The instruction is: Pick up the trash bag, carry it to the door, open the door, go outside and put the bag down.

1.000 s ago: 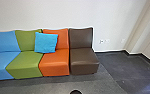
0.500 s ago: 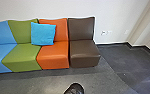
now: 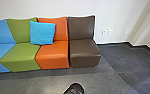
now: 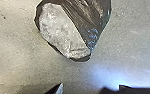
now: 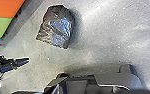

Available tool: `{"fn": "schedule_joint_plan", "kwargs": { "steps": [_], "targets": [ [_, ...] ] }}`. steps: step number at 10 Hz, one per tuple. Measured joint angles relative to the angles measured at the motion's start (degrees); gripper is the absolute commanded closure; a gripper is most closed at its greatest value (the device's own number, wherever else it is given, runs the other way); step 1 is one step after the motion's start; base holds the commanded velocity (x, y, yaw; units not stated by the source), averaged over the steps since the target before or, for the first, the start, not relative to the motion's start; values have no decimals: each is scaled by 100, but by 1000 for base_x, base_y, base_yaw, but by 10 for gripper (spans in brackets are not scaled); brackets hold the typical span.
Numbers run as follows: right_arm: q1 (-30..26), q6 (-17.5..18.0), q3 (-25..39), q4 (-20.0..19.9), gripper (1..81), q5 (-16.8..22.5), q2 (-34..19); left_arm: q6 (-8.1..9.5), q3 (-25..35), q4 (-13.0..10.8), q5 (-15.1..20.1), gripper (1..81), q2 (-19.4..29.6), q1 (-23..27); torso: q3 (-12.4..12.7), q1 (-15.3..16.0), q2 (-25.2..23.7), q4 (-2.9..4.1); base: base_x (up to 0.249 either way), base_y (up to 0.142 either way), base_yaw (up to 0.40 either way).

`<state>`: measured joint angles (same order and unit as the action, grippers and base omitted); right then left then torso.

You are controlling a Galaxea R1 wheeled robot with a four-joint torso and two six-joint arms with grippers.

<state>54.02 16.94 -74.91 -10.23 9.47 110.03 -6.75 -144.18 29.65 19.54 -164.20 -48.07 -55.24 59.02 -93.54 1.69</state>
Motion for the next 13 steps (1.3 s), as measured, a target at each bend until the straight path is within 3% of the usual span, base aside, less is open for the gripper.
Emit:
{"fn": "schedule_joint_plan", "kwargs": {
  "steps": [2, 3, 6, 10, 13],
  "targets": [
    [-5, 0, -9, 1, 10, 4, 5, 0, -224, 717, -22, 10, -13, -11, 0, 267, -428, 0, 0, 0, 0],
    [-5, 0, -9, 1, 10, 9, 6, 0, -367, 855, -63, 10, -69, -9, 0, 396, -638, 0, 0, 0, 0],
    [-71, 0, -9, 0, 10, 66, 2, 0, -718, 983, -72, 10, -315, -20, -57, 741, -1193, 0, 0, 0, 0],
    [-553, 2, -9, -112, 10, 367, 9, 1, -867, 1005, -67, 10, -505, 243, -682, 1209, -1930, 0, 0, 0, 0],
    [-540, 2, -6, -140, 10, 455, -33, 4, -897, 1005, -41, 10, -568, 450, -785, 1541, -2459, 0, 0, 0, 0]
  ]
}}
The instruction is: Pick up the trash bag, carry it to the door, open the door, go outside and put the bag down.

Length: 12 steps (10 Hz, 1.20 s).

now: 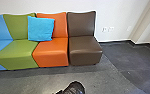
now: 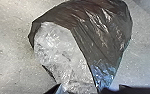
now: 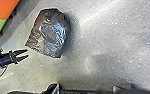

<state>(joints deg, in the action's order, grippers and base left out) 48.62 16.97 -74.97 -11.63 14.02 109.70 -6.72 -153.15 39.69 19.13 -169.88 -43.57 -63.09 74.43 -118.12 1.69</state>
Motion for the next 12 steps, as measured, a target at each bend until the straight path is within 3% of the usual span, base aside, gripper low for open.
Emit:
{"fn": "schedule_joint_plan", "kwargs": {
  "steps": [4, 8, 12],
  "targets": [
    [41, 0, 11, -27, 10, 4, -80, 9, -234, 5, 18, 10, -312, 105, -65, 463, -756, 0, 0, 0, 0],
    [13, 0, 56, -33, 10, -2, -77, 11, -307, 13, -9, 10, -325, 182, -693, 900, -1438, 0, 0, 0, 0],
    [-69, 0, 151, -38, 10, 0, -72, 11, -307, 16, 0, 10, -282, 280, -813, 1340, -2140, 0, 0, 0, 0]
  ]
}}
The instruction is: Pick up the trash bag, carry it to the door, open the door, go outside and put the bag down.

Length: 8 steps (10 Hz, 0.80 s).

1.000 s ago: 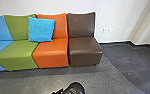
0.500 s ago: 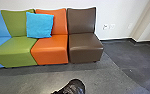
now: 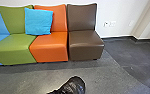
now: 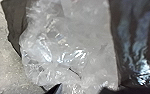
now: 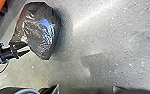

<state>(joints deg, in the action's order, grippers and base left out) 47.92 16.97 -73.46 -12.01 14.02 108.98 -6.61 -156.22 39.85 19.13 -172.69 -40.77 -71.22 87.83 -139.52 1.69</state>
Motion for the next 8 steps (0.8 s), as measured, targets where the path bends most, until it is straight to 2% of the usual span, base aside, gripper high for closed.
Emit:
{"fn": "schedule_joint_plan", "kwargs": {
  "steps": [3, 6, 8],
  "targets": [
    [52, 0, 1, 0, 10, 12, -2, -2, 7, 0, -135, 10, -33, 194, -2, 391, -631, 0, 0, 0, 0],
    [65, 0, 1, 0, 10, 41, 0, -59, 0, -2, -395, 10, -148, 83, -2, 780, -1246, 0, 0, 0, 0],
    [61, 0, 0, 0, 10, 80, 9, -67, 0, -6, -719, 10, -230, -93, -9, 1027, -1346, 0, 0, 0, 0]
  ]
}}
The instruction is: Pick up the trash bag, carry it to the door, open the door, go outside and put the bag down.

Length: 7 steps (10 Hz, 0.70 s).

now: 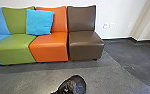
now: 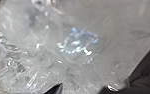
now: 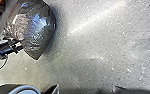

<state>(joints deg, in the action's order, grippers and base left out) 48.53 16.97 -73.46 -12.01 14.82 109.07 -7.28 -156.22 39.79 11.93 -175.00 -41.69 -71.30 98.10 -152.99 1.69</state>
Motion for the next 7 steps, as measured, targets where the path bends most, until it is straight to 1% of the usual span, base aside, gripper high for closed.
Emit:
{"fn": "schedule_joint_plan", "kwargs": {
  "steps": [1, 3, 4, 6, 7],
  "targets": [
    [-71, -2, 4, -15, 10, 61, 27, 0, 0, -16, -45, 10, -22, -91, -55, 42, -22, 0, 0, 0, 0],
    [-319, 4, 34, -55, 10, 193, -46, -16, 0, -21, -149, 10, 10, -87, -352, 92, -61, 0, 0, 0, 0],
    [-529, 94, 61, -69, 10, 361, -91, -16, 0, -22, -174, 10, 35, -98, -461, 101, -64, 0, 0, 0, 0],
    [-724, 177, 224, -87, 10, 416, -140, -13, 2, -21, -249, 10, 40, -122, -529, 105, -64, 0, 0, 0, 0],
    [-706, 179, 229, -85, 10, 466, -146, -11, 2, -21, -306, 10, 38, -155, -520, 105, -65, 0, 0, 0, 0]
  ]
}}
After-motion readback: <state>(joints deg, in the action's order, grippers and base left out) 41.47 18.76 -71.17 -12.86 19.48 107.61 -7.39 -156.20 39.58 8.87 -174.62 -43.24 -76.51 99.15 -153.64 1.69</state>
